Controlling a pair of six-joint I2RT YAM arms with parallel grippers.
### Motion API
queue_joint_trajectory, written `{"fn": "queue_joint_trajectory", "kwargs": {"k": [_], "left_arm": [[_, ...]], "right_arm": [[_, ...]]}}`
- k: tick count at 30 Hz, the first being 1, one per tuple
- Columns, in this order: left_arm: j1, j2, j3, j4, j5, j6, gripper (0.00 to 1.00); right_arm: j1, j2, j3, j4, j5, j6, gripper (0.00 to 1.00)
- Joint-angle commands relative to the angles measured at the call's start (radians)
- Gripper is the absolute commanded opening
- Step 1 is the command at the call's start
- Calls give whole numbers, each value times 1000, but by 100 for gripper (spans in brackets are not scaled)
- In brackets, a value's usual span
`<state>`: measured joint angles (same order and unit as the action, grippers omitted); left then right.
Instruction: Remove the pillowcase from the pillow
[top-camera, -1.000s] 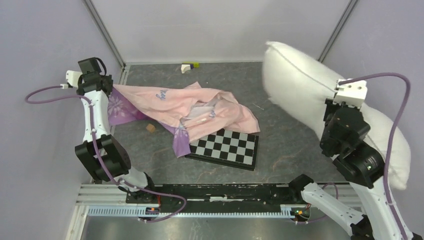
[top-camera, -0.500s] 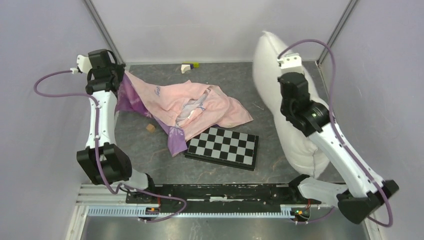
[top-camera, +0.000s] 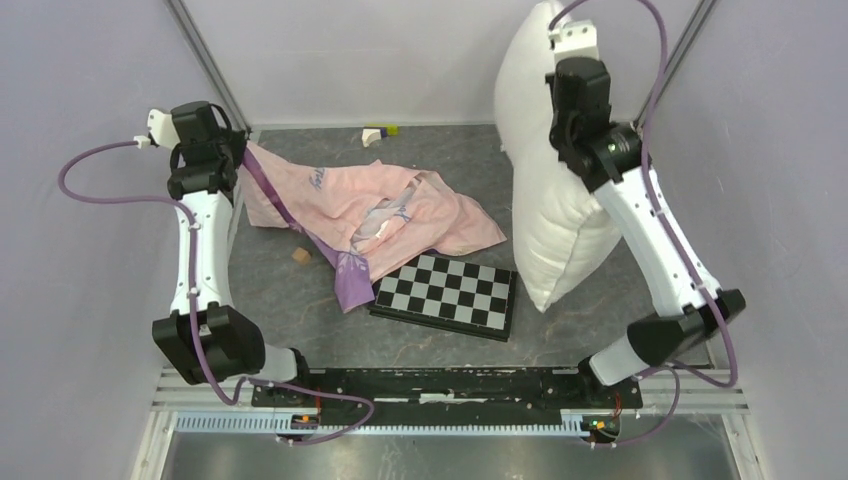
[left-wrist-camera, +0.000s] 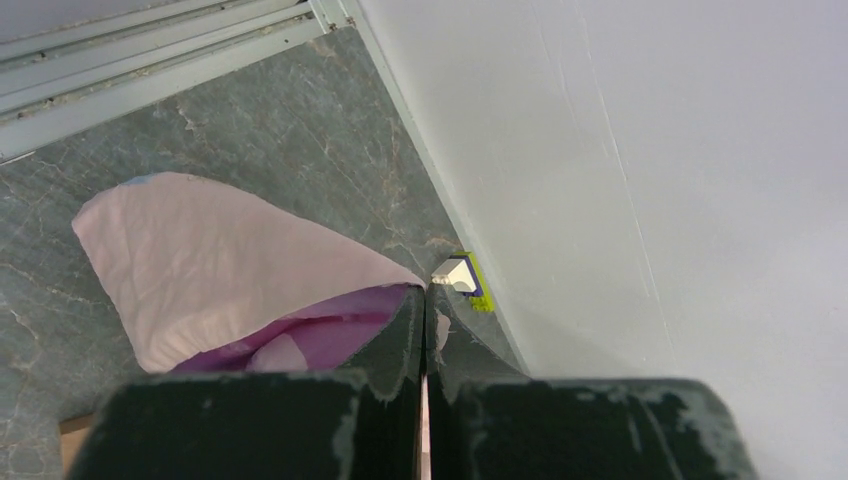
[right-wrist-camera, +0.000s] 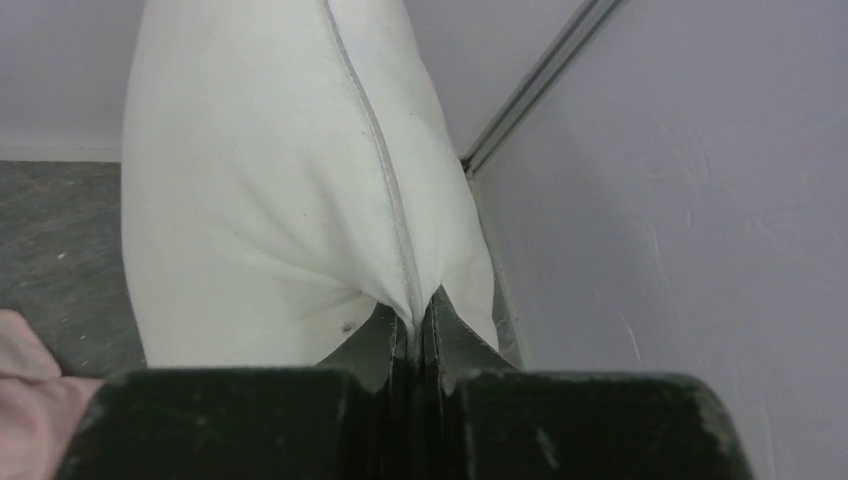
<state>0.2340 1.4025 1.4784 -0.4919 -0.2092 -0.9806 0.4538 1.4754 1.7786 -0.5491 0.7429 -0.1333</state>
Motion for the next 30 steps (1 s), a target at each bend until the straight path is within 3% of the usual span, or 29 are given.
{"fn": "queue_joint_trajectory", "kwargs": {"k": [1, 4, 8, 11, 12, 13, 14, 15, 16, 20, 24, 30], "left_arm": [[4, 10, -3, 25, -36, 31, 3], [5, 16, -4, 15, -63, 28, 5], [4, 30, 1, 50, 23, 67, 20], [1, 43, 7, 56, 113, 73, 35], [-2, 46, 9, 55, 140, 80, 45], [-6, 50, 10, 49, 157, 84, 58], [-11, 49, 15, 34, 164, 89, 73], [-17, 46, 16, 22, 166, 97, 95], [-23, 42, 17, 8, 166, 111, 100], [-77, -11, -1, -17, 126, 227, 100], [-268, -135, -58, -7, -63, 451, 100], [-384, -394, -326, 118, -118, 526, 100]], "right_arm": [[-131, 130, 312, 8, 67, -45, 0], [-170, 143, 356, -67, -4, -3, 0], [-170, -42, -63, 141, -243, 17, 3], [-169, -84, -207, 178, -360, 34, 10], [-169, -78, -225, 166, -389, 32, 20], [-169, -71, -244, 157, -422, 31, 39], [-170, -66, -260, 152, -443, 32, 68], [-169, -66, -282, 155, -461, 39, 84], [-168, -69, -301, 166, -481, 42, 93], [-169, -134, -399, 248, -549, 58, 98], [-169, -277, -519, 387, -598, 74, 98], [-168, -541, -795, 528, -496, 100, 98]]}}
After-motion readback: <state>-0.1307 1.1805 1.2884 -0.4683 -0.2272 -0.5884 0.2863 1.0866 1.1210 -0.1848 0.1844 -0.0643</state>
